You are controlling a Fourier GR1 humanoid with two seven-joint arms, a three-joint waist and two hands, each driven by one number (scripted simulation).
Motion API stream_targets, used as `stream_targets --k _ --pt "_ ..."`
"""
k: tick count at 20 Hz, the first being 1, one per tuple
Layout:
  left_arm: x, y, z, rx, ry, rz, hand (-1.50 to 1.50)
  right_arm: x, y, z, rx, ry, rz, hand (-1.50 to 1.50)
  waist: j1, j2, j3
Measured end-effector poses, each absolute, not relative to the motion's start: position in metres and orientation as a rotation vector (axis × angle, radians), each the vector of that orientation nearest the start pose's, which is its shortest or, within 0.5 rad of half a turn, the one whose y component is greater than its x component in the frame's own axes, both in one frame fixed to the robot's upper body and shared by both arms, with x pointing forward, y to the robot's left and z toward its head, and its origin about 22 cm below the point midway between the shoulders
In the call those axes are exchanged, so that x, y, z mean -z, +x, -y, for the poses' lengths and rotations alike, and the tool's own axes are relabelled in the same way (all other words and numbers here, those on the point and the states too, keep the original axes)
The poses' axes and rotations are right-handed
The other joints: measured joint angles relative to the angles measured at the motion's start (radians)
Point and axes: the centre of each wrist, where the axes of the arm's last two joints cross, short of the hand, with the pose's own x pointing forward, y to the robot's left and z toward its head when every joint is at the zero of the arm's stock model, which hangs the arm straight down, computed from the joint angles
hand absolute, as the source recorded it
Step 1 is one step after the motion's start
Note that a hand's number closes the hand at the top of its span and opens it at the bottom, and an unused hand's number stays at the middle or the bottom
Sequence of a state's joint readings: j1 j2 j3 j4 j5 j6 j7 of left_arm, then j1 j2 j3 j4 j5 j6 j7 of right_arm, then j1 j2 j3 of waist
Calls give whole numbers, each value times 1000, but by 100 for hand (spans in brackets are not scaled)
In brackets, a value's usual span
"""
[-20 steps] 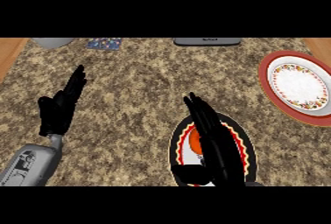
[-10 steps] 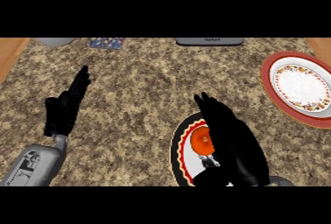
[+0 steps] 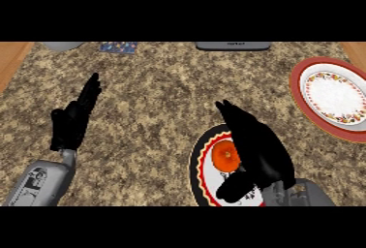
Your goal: Pick the squash from the plate and place it in the plate
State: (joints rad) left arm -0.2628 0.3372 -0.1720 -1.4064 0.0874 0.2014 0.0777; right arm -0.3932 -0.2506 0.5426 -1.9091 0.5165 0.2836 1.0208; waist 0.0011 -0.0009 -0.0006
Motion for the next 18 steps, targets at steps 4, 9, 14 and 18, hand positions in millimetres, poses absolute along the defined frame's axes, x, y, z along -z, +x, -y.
stream_targets --k 4,9,14,18 --pt "-37 300 -256 223 222 1564 0 -130 249 117 -1079 -618 1113 -150 2 1 0" --pt "-36 304 -257 224 222 1561 0 -108 252 113 -1135 -617 1028 -150 0 1 0" --pt "-40 299 -257 219 216 1558 0 -86 262 118 -1164 -625 961 -150 1 1 1" --pt "-42 304 -254 222 221 1555 0 -72 266 123 -1168 -628 921 -150 0 1 1"
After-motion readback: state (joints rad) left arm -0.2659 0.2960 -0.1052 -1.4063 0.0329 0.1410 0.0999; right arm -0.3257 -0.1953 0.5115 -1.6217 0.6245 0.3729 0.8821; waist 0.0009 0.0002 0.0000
